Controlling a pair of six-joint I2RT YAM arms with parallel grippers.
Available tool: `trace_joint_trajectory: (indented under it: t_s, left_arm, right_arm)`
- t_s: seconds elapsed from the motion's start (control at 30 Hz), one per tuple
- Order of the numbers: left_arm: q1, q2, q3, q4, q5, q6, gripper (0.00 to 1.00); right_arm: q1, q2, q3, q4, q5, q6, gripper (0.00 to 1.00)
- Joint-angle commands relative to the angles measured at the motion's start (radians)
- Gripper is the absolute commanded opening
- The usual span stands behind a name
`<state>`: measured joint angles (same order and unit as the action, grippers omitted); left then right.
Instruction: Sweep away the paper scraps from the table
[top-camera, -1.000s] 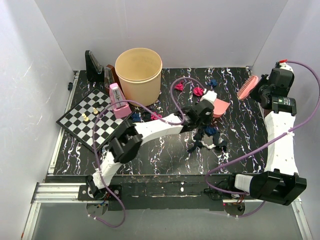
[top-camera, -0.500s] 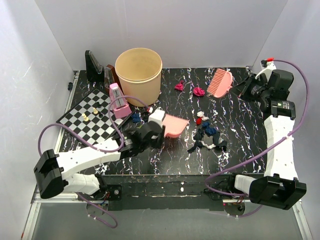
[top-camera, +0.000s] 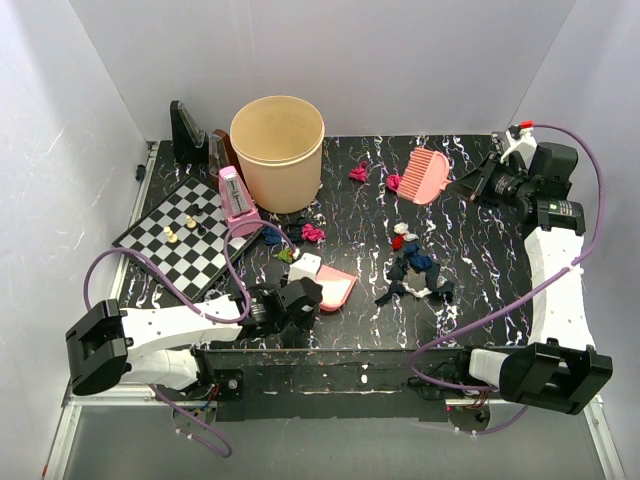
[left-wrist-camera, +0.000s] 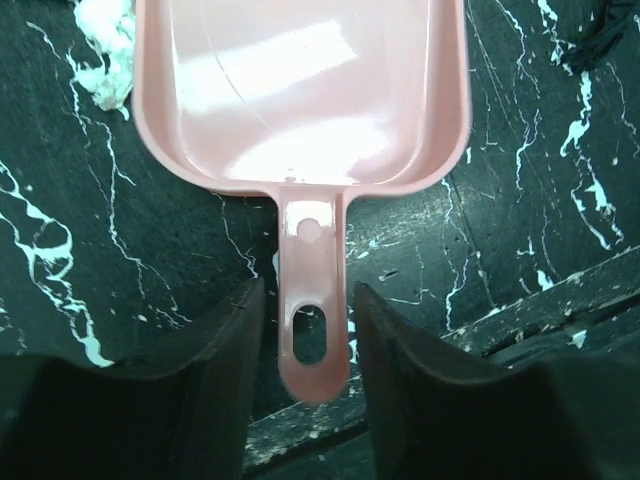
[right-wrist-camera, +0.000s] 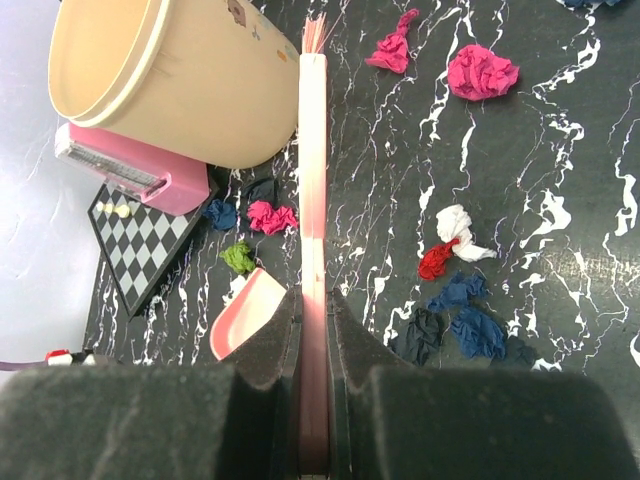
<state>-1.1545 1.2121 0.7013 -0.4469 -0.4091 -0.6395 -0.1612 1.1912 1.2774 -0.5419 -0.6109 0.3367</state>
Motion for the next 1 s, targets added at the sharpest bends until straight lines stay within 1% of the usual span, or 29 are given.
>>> trace_joint_trajectory:
  t_s: [0.0, 0.07, 0.13, 0.33, 0.47, 0.57, 0.67, 0.83, 0.97]
  left_arm:
    - [-0.037, 0.023, -0.009, 0.014, -0.105, -0.031, 0.47]
    - [-0.050, 0.033, -0.017, 0.017, -0.144, -0.043, 0.59]
    - [-0.059, 0.040, -0.028, 0.022, -0.166, -0.043, 0.63]
    - [-0.068, 0.004, -0.074, 0.060, -0.169, -0.029, 0.63]
    - [-0.073, -0.017, -0.134, 0.129, -0.178, -0.003, 0.60]
    - [-0.117, -0.032, -0.174, 0.190, -0.238, 0.004, 0.62]
    - [-0.172, -0.065, -0.218, 0.310, -0.267, 0.076, 0.64]
    - [-0.223, -0.002, -0.224, 0.347, -0.350, 0.093, 0.64]
    - [-0.237, 0.079, -0.203, 0.366, -0.382, 0.090, 0.61]
  right_arm:
    - [0.005, -0.007, 0.010, 0.031, -0.036, -0.004, 0.01]
    - [0.005, -0.018, 0.005, 0.039, -0.036, -0.002, 0.01]
    - [0.005, -0.024, -0.001, 0.048, -0.039, -0.004, 0.01]
    - [0.005, -0.021, -0.003, 0.046, -0.038, -0.001, 0.01]
    - [0.005, -0.019, -0.004, 0.051, -0.043, 0.002, 0.01]
    - [0.005, -0.019, -0.009, 0.056, -0.050, 0.008, 0.01]
    - [0.005, -0.018, -0.007, 0.059, -0.049, 0.010, 0.01]
    - [0.005, -0.015, -0.007, 0.057, -0.049, 0.009, 0.01]
    - [0.005, -0.012, -0.007, 0.057, -0.052, 0.012, 0.01]
